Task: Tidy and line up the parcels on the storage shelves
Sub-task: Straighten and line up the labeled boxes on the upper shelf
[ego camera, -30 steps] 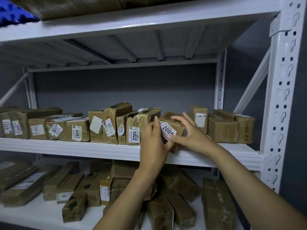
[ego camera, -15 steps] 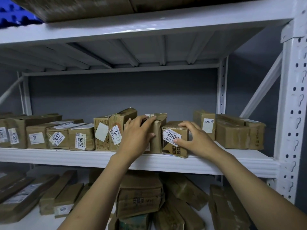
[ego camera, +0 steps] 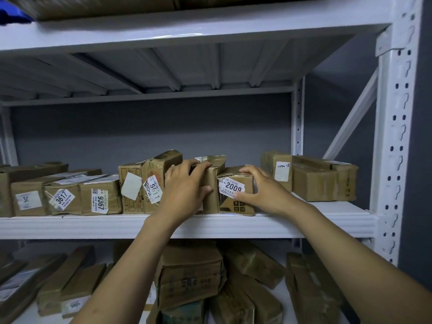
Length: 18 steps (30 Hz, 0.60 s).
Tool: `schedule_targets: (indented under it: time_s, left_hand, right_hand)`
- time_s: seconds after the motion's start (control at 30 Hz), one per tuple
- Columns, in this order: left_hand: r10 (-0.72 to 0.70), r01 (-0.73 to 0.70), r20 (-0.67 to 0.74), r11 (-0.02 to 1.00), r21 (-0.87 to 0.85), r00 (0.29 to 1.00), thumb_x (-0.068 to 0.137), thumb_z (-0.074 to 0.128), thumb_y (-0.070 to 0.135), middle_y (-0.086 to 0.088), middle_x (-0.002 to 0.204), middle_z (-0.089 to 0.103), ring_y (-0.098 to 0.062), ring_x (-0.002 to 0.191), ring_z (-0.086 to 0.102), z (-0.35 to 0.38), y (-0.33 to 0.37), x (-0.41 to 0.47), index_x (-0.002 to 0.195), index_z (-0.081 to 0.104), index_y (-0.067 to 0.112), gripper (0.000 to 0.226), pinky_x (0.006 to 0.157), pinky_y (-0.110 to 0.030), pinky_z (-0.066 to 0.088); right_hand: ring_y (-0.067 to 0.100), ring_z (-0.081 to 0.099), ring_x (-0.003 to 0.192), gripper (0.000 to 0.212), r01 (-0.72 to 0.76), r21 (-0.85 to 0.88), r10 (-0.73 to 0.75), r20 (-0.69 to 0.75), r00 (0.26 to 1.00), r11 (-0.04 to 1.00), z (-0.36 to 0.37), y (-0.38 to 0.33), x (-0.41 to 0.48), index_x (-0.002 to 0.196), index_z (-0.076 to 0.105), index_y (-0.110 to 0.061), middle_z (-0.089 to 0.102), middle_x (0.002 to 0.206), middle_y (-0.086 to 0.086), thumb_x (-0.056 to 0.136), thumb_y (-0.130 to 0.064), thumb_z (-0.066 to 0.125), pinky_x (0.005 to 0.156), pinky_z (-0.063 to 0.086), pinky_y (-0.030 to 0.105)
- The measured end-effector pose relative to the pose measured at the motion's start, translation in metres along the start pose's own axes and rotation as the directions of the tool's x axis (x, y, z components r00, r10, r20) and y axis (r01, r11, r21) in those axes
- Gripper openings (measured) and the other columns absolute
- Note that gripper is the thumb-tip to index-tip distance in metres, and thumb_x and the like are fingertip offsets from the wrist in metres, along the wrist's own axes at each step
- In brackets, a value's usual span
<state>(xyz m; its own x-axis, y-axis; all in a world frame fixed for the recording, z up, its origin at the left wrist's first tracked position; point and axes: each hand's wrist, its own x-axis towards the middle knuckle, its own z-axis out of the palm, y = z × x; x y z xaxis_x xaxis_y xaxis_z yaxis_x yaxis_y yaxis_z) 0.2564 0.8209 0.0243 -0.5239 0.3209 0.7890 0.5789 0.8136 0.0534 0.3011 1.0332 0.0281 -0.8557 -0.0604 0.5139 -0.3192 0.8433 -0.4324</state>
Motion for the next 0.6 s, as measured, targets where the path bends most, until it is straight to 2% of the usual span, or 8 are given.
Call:
schedule_targets:
  time_s: [0.1, 0.17, 0.23, 0.3, 0.43, 0.53, 0.6]
  left_hand:
    - [-0.024, 0.024, 0.002, 0.999, 0.036, 1.0, 0.093, 0.055, 0.04, -0.006, 0.144, 0.039, -0.027, 0.135, 0.031, -0.004, 0.007, 0.0, 0.145, 0.038, 0.027, 0.056, 0.117, -0.05, 0.016]
    - [-0.022, 0.023, -0.023, 0.998, 0.056, 0.999, 0.094, 0.054, 0.039, -0.007, 0.145, 0.04, -0.029, 0.135, 0.031, -0.007, 0.017, 0.002, 0.144, 0.041, 0.025, 0.054, 0.115, -0.05, 0.021]
    - [0.007, -0.004, -0.063, 0.998, 0.058, 0.998, 0.094, 0.056, 0.036, -0.008, 0.142, 0.044, -0.031, 0.13, 0.037, -0.01, 0.031, 0.008, 0.141, 0.047, 0.021, 0.051, 0.11, -0.047, 0.028]
    - [0.047, -0.04, -0.094, 0.997, 0.073, 0.994, 0.093, 0.057, 0.034, -0.007, 0.139, 0.048, -0.03, 0.127, 0.042, -0.01, 0.052, 0.017, 0.138, 0.051, 0.02, 0.047, 0.107, -0.045, 0.033]
    - [0.11, -0.103, -0.067, 0.99, 0.1, 0.992, 0.095, 0.054, 0.032, -0.005, 0.138, 0.048, -0.028, 0.126, 0.044, -0.001, 0.1, 0.037, 0.139, 0.05, 0.02, 0.046, 0.103, -0.039, 0.037]
    - [0.148, -0.146, -0.007, 0.982, 0.12, 0.989, 0.096, 0.051, 0.034, -0.002, 0.141, 0.045, -0.024, 0.127, 0.042, 0.022, 0.143, 0.057, 0.143, 0.044, 0.022, 0.049, 0.101, -0.036, 0.039]
    - [0.132, -0.137, 0.048, 0.983, 0.126, 0.99, 0.096, 0.051, 0.035, -0.001, 0.142, 0.043, -0.023, 0.127, 0.042, 0.041, 0.163, 0.074, 0.143, 0.042, 0.024, 0.049, 0.099, -0.035, 0.042]
  right_hand:
    - [0.015, 0.037, 0.134, 0.084, 0.011, -0.073, -0.005, 0.08, 0.997, 0.997, -0.009, 0.002, 0.001, 0.149, 0.021, -0.032, 0.022, 0.158, -0.007, 0.082, -0.056, 0.065, 0.099, 0.038, 0.027]
    - [0.017, 0.025, 0.144, 0.091, 0.028, -0.134, -0.012, 0.114, 0.993, 0.991, -0.019, 0.006, 0.0, 0.152, 0.014, -0.031, 0.016, 0.161, -0.006, 0.082, -0.061, 0.062, 0.112, 0.032, 0.037]
    - [0.015, 0.013, 0.148, 0.088, 0.062, -0.239, -0.036, 0.108, 0.993, 0.969, -0.034, 0.012, -0.005, 0.153, 0.016, -0.029, 0.013, 0.161, -0.006, 0.083, -0.064, 0.058, 0.118, 0.021, 0.04]
    - [0.015, 0.015, 0.147, 0.078, 0.088, -0.347, -0.067, 0.072, 0.995, 0.934, -0.055, 0.024, -0.011, 0.151, 0.026, -0.028, 0.018, 0.16, -0.005, 0.086, -0.062, 0.055, 0.118, 0.019, 0.038]
    - [0.019, 0.029, 0.141, 0.066, 0.066, -0.508, -0.045, 0.054, 0.998, 0.859, -0.092, 0.054, -0.024, 0.145, 0.039, -0.024, 0.035, 0.153, -0.001, 0.089, -0.056, 0.055, 0.111, 0.028, 0.035]
    - [0.021, 0.042, 0.128, 0.054, 0.035, -0.553, -0.012, 0.046, 0.999, 0.832, -0.118, 0.082, -0.031, 0.133, 0.05, -0.023, 0.05, 0.138, 0.001, 0.088, -0.052, 0.056, 0.103, 0.038, 0.037]
    - [0.023, 0.042, 0.129, 0.053, 0.025, -0.561, 0.008, 0.057, 0.998, 0.827, -0.13, 0.098, -0.034, 0.132, 0.051, -0.021, 0.05, 0.138, 0.002, 0.087, -0.05, 0.056, 0.104, 0.038, 0.039]
